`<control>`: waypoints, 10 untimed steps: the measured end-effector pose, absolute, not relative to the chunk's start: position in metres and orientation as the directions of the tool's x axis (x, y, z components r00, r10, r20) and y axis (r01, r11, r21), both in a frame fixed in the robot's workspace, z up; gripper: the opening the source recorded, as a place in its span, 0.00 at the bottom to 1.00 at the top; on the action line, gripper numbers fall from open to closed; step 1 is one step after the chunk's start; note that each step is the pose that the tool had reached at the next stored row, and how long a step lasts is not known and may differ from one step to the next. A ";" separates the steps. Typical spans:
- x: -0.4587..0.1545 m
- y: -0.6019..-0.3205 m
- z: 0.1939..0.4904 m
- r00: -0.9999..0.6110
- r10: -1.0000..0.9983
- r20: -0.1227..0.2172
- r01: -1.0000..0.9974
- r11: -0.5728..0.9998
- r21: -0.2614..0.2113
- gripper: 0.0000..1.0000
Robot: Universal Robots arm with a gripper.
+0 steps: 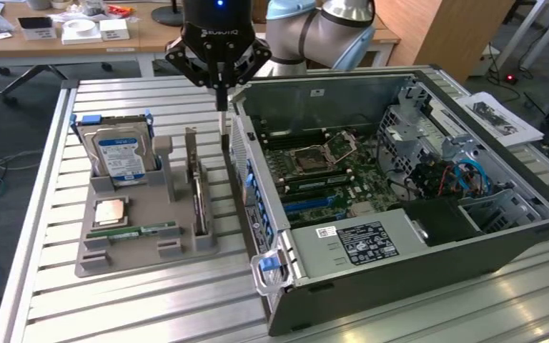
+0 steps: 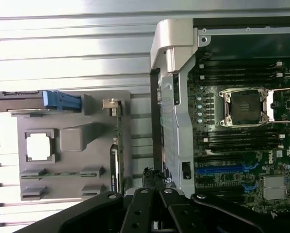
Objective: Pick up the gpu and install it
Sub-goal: 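Reach for the gpu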
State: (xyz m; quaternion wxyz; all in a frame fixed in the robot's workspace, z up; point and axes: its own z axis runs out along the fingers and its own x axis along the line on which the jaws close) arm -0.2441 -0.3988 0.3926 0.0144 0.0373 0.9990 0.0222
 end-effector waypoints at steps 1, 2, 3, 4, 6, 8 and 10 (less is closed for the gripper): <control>-0.246 -0.399 0.393 -0.997 0.075 -0.027 0.074 0.996 0.045 0.11; -0.248 -0.399 0.393 -0.997 0.075 -0.027 0.074 0.996 0.045 0.11; -0.250 -0.399 0.393 -0.997 0.075 -0.027 0.074 0.996 0.045 0.11; -0.252 -0.399 0.393 -0.997 0.075 -0.027 0.074 0.996 0.045 0.11; -0.256 -0.399 0.392 -0.997 0.075 -0.027 0.074 0.996 0.045 0.11; -0.259 -0.399 0.392 -0.997 0.075 -0.027 0.074 0.996 0.045 0.11; -0.262 -0.399 0.392 -0.997 0.075 -0.027 0.074 0.996 0.045 0.11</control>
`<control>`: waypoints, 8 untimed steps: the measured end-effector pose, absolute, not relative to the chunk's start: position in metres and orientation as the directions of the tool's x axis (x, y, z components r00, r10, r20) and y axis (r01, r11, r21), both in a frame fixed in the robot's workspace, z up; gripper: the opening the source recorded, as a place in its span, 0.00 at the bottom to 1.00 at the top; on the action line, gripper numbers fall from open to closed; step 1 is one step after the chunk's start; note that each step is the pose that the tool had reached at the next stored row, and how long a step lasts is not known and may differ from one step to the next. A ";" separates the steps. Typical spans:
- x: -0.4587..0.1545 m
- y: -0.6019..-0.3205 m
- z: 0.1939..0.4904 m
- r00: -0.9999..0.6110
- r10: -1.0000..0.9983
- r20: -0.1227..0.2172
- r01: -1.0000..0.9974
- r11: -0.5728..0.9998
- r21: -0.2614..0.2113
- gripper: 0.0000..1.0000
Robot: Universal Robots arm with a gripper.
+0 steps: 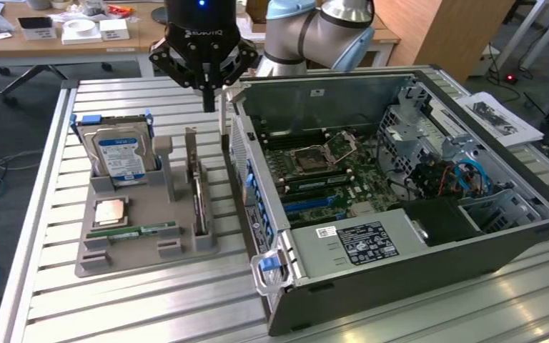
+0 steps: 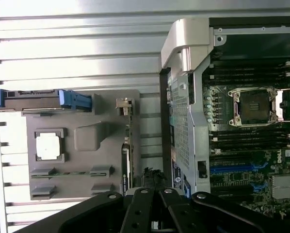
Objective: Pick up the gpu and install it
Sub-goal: 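Reach for the gpu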
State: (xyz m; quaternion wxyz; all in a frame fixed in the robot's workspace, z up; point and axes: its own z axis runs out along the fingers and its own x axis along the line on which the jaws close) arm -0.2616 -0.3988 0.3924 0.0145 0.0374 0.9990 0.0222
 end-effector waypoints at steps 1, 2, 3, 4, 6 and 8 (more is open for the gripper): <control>-0.263 -0.399 0.392 -0.997 0.075 -0.027 0.074 0.996 0.045 0.11; -0.264 -0.399 0.392 -0.997 0.075 -0.027 0.074 0.996 0.045 0.11; -0.266 -0.399 0.392 -0.997 0.075 -0.027 0.074 0.996 0.045 0.11; -0.267 -0.399 0.392 -0.997 0.075 -0.027 0.074 0.996 0.045 0.11; -0.269 -0.399 0.392 -0.997 0.075 -0.027 0.074 0.996 0.045 0.11; -0.272 -0.399 0.392 -0.997 0.075 -0.027 0.074 0.996 0.045 0.11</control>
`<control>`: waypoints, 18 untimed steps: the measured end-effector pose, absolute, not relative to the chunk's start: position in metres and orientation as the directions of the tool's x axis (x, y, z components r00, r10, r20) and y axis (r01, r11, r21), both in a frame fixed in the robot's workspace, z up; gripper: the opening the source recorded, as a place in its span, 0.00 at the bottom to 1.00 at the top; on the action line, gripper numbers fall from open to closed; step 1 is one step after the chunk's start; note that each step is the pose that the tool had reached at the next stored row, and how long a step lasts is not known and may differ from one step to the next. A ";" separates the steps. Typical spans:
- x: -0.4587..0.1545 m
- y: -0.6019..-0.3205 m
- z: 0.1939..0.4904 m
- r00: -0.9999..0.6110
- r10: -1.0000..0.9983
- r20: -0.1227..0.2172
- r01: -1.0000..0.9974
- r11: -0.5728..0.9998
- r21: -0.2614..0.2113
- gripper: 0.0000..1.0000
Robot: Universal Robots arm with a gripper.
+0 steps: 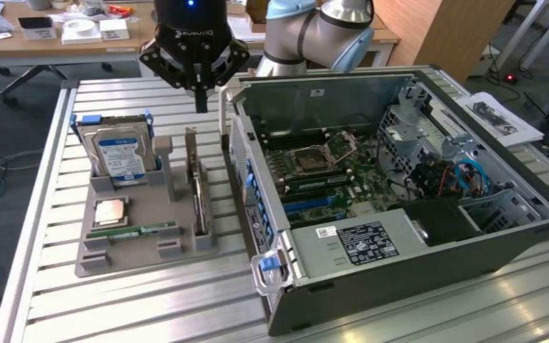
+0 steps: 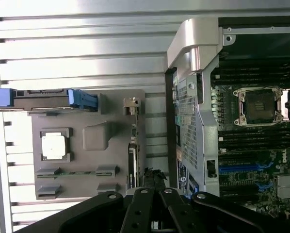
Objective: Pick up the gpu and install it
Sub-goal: 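Reach for the gpu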
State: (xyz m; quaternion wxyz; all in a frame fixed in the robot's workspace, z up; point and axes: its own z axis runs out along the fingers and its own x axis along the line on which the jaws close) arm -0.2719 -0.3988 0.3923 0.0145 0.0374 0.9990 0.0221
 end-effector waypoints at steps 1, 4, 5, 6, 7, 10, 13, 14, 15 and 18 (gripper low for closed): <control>-0.273 -0.399 0.392 -0.997 0.075 -0.027 0.074 0.996 0.045 0.11; -0.273 -0.399 0.392 -0.997 0.075 -0.027 0.074 0.996 0.045 0.11; -0.273 -0.399 0.392 -0.997 0.075 -0.027 0.074 0.996 0.045 0.11; -0.273 -0.399 0.392 -0.997 0.075 -0.027 0.074 0.996 0.045 0.11; -0.273 -0.399 0.392 -0.997 0.075 -0.027 0.074 0.996 0.045 0.11; -0.275 -0.399 0.392 -0.997 0.075 -0.027 0.074 0.996 0.045 0.11; -0.277 -0.399 0.392 -0.997 0.075 -0.027 0.074 0.996 0.045 0.11; -0.278 -0.399 0.392 -0.997 0.075 -0.027 0.074 0.996 0.045 0.11; -0.279 -0.399 0.392 -0.997 0.075 -0.027 0.074 0.996 0.045 0.11; -0.281 -0.399 0.392 -0.997 0.075 -0.027 0.074 0.996 0.045 0.11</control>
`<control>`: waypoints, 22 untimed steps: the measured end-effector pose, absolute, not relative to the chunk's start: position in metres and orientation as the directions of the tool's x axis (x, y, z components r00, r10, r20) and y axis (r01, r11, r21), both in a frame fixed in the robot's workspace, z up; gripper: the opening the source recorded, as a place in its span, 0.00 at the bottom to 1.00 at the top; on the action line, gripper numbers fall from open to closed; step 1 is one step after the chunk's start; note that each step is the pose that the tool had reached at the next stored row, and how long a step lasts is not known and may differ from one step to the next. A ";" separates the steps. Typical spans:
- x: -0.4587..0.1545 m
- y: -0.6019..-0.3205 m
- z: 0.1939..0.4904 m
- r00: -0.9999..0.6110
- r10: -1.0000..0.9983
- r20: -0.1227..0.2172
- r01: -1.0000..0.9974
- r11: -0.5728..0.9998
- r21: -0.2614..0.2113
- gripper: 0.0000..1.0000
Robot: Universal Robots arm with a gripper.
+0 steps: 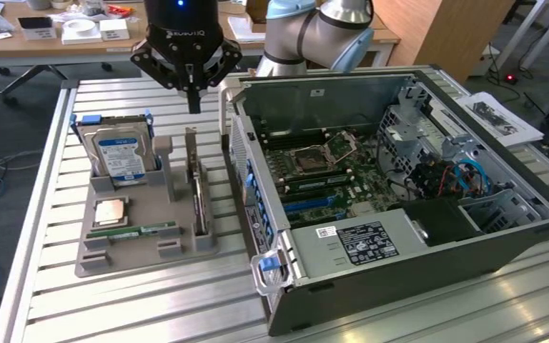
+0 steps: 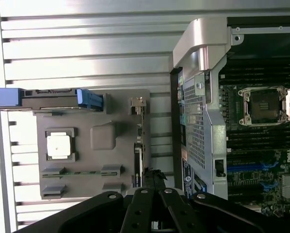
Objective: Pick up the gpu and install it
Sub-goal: 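Reach for the gpu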
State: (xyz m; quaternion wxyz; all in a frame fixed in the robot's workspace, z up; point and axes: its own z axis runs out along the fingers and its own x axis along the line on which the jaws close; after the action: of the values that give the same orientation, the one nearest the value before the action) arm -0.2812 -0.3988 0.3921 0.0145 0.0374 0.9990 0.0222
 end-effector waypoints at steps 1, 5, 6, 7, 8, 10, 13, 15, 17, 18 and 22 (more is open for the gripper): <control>-0.282 -0.399 0.392 -0.997 0.075 -0.027 0.074 0.996 0.045 0.11; -0.286 -0.399 0.392 -0.997 0.075 -0.027 0.074 0.996 0.045 0.11; -0.287 -0.399 0.392 -0.997 0.075 -0.027 0.074 0.996 0.045 0.11; -0.288 -0.399 0.392 -0.997 0.075 -0.027 0.074 0.996 0.045 0.11; -0.289 -0.399 0.392 -0.997 0.075 -0.027 0.074 0.996 0.045 0.11; -0.291 -0.399 0.392 -0.997 0.075 -0.027 0.074 0.996 0.045 0.11; -0.292 -0.399 0.392 -0.997 0.075 -0.027 0.074 0.996 0.045 0.11; -0.292 -0.399 0.392 -0.997 0.075 -0.027 0.074 0.996 0.045 0.11; -0.292 -0.399 0.392 -0.997 0.075 -0.027 0.074 0.996 0.045 0.11; -0.292 -0.400 0.392 -0.997 0.075 -0.027 0.074 0.996 0.045 0.11; -0.292 -0.402 0.392 -0.997 0.075 -0.027 0.074 0.996 0.045 0.11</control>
State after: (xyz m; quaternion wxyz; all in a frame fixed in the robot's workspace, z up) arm -0.2916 -0.4020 0.3919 0.0145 0.0374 0.9990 0.0222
